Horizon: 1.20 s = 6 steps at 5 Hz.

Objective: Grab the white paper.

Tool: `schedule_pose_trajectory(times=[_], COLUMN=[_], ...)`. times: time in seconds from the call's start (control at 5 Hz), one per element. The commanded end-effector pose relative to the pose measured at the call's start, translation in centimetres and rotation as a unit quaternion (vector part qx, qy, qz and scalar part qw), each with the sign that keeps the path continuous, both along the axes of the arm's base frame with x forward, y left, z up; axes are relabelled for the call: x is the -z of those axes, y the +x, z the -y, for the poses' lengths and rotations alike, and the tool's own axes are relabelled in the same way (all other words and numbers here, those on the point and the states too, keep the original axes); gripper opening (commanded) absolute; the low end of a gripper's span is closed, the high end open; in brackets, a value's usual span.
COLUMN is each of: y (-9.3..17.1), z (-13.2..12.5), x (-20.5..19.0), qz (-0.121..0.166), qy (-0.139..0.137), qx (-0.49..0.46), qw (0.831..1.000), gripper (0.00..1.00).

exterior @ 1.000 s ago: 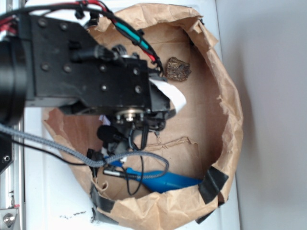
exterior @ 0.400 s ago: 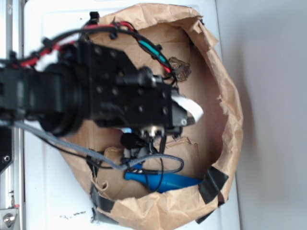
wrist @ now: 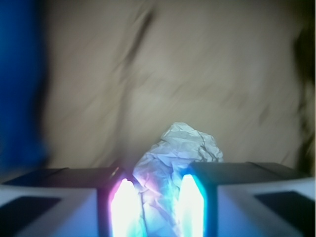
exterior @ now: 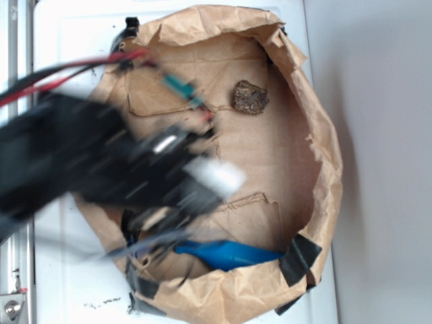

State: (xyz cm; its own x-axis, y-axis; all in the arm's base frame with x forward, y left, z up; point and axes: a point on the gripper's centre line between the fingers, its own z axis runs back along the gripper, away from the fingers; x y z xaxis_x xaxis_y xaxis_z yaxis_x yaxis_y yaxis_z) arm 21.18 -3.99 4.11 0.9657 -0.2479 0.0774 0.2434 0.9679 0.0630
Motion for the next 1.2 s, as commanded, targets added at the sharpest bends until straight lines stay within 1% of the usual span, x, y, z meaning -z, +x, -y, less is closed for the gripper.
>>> schedule_pose_trajectory(times=[0.0, 0.2, 0.4, 0.6, 0.8, 1.0], y=[-4.8, -5.8, -5.6, -1.4, 3.6, 6.4], z=[-0.1, -1.0, -2.4, -4.8, -7.0, -7.8], x=[-4.0, -7.1, -9.9, -10.8, -10.4, -10.4], qz=[0.040, 0.065, 0.078, 0.080, 0.076, 0.079], qy=[-0.022, -0.048, -0.073, -0.086, -0.089, -0.083], qx=[0.008, -0.003, -0.024, -0.038, -0.042, -0.045], qw=[0.999, 0.997, 0.994, 0.992, 0.992, 0.992], gripper=[0.00, 0.00, 0.00, 0.00, 0.00, 0.00])
